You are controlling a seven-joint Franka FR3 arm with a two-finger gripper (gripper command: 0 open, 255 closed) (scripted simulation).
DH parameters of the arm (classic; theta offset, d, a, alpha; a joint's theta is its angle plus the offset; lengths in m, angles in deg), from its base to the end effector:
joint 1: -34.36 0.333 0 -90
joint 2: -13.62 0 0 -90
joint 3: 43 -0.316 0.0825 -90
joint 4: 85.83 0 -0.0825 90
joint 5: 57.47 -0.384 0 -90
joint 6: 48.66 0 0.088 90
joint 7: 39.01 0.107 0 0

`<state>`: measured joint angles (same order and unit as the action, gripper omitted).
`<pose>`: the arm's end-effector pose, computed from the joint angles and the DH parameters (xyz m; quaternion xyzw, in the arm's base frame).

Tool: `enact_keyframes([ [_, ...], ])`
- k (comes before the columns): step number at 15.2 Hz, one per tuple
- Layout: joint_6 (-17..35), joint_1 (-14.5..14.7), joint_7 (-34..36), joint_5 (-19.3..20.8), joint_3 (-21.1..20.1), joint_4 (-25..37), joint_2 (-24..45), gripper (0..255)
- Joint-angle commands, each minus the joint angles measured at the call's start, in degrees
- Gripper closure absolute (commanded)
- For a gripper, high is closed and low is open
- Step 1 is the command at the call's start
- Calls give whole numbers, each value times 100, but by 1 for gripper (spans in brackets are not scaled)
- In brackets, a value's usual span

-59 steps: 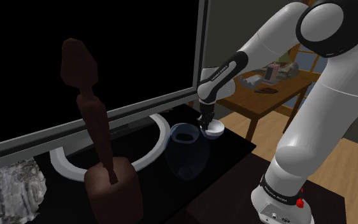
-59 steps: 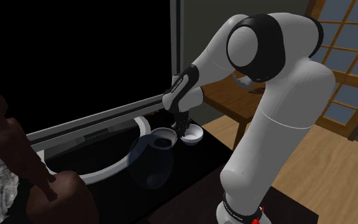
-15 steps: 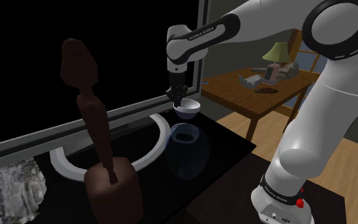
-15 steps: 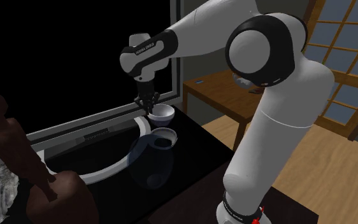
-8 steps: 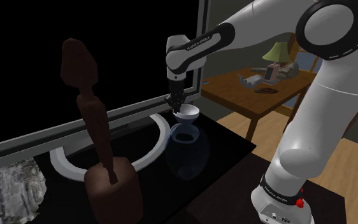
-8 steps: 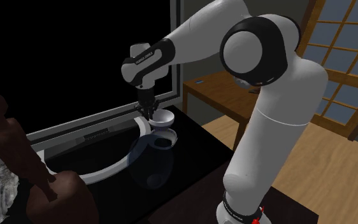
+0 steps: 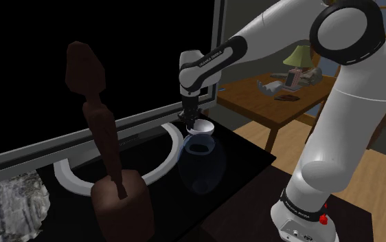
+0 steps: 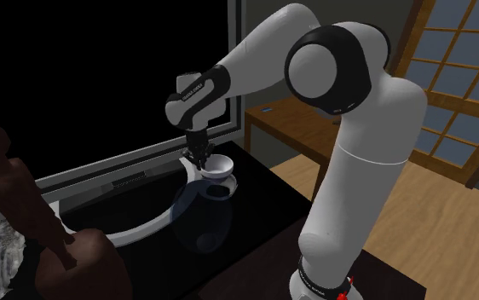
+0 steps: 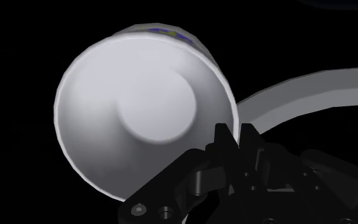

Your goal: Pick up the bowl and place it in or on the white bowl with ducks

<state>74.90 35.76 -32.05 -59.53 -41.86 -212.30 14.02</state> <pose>0.5231 0.0038 0.3721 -0.9971 0.0688 0.0297 0.0128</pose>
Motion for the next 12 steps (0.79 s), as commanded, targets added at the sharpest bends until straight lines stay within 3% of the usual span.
enact_keyframes([
  [1,154,2,-3,-5,-2,-68,82,255],
  [6,530,3,-22,-22,-4,-221,305,255],
  [12,530,3,-22,-22,-4,-221,305,255],
])
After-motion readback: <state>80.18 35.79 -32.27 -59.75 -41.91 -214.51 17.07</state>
